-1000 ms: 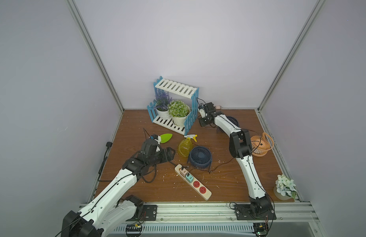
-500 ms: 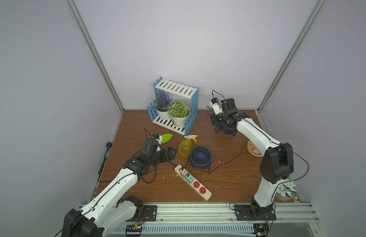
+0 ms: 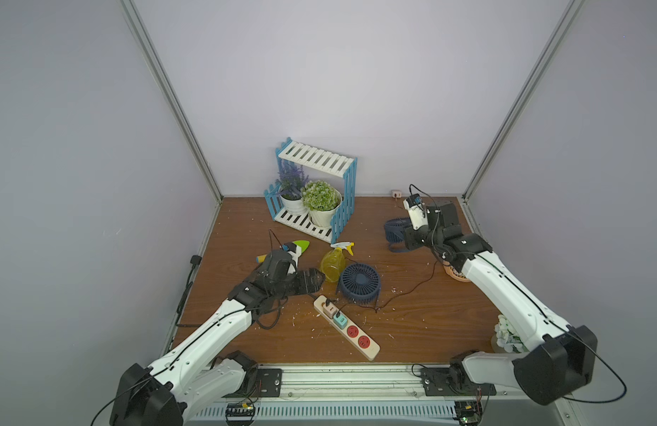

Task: Plug the desk fan into the power strip
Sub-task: Pick up the power cord at the center of the board, then place the power cord at the center of the board.

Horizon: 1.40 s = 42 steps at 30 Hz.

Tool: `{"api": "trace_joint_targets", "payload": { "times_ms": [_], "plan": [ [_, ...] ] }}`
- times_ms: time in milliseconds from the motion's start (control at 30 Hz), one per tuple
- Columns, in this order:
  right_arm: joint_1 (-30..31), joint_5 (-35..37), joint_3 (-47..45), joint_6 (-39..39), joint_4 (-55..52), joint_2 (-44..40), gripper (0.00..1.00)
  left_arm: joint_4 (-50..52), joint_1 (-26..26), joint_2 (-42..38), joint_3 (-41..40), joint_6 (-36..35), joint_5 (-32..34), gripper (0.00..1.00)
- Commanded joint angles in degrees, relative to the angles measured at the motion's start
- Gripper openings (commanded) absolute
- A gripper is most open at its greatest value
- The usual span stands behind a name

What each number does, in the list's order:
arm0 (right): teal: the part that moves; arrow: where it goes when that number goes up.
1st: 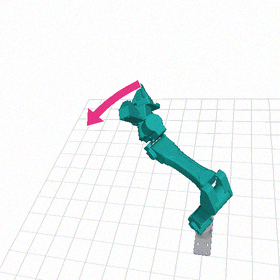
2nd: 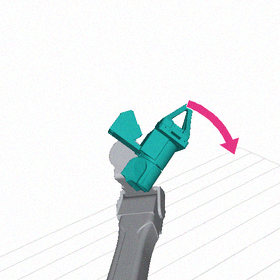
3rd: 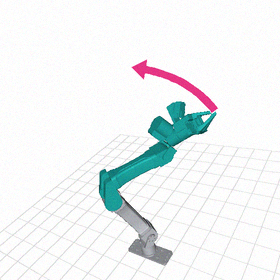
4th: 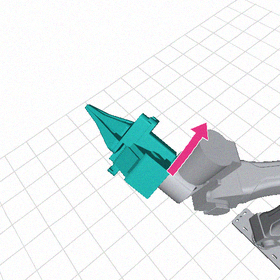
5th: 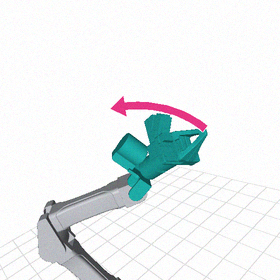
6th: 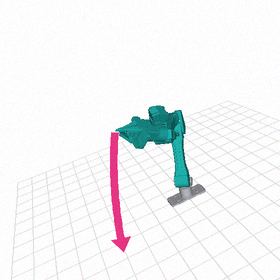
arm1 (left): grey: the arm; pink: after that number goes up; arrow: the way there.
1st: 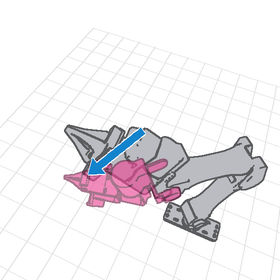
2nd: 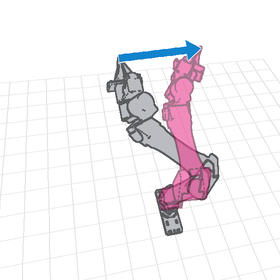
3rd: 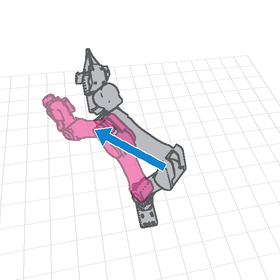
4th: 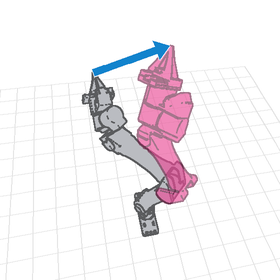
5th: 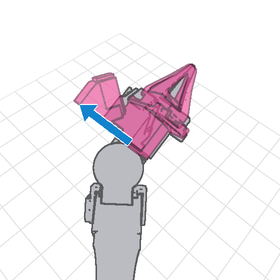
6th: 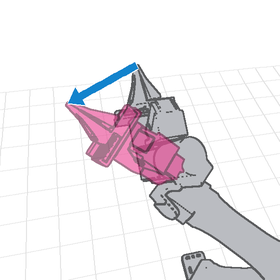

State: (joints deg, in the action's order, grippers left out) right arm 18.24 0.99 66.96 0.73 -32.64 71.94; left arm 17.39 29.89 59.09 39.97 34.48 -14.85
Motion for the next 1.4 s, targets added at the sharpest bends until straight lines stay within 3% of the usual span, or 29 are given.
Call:
{"api": "trace_joint_targets", "payload": {
  "times_ms": [0, 333, 633, 733, 800, 867, 1033, 1200, 1367],
  "plan": [
    [0.0, 4.2, -3.9, 4.4, -4.9, -6.3, 0.00, -2.3, 1.6, 1.0, 1.4, -0.6, -0.3, 0.89],
    [0.7, 0.1, -17.3, 14.1, -15.1, -28.4, 0.00, -5.2, 1.8, 4.1, 1.1, -1.6, -1.8, 0.89],
    [0.8, -4.8, -23.2, 18.4, -13.1, -24.1, 0.00, -7.6, 1.8, 7.2, 1.8, -1.7, -3.7, 0.89],
    [1.0, -6.2, -24.7, 19.6, -9.0, -20.8, 0.09, -7.6, 1.8, 6.5, 1.3, -1.8, -3.0, 0.89],
    [0.9, -6.4, -24.7, 19.9, -7.2, -19.6, 0.22, -7.3, 1.8, 6.0, 1.0, -1.9, -2.8, 0.89],
    [0.9, -5.1, -23.0, 19.3, -7.2, -18.7, 0.47, -6.7, 1.8, 5.5, 0.8, -1.9, -2.7, 0.89],
    [0.9, 2.7, -15.3, 16.8, -12.6, -18.9, 0.87, -5.3, 1.8, 4.9, 0.5, -2.6, -1.0, 0.89],
    [0.8, 6.8, -7.1, 14.0, -12.9, -16.1, 0.97, -5.4, 1.8, 4.9, 1.0, -2.3, 0.6, 0.90],
    [-0.7, 3.1, 1.4, 11.6, -7.9, -2.5, 0.97, -6.8, 1.8, 5.6, 2.2, -1.9, 1.5, 0.90]
  ]
}}
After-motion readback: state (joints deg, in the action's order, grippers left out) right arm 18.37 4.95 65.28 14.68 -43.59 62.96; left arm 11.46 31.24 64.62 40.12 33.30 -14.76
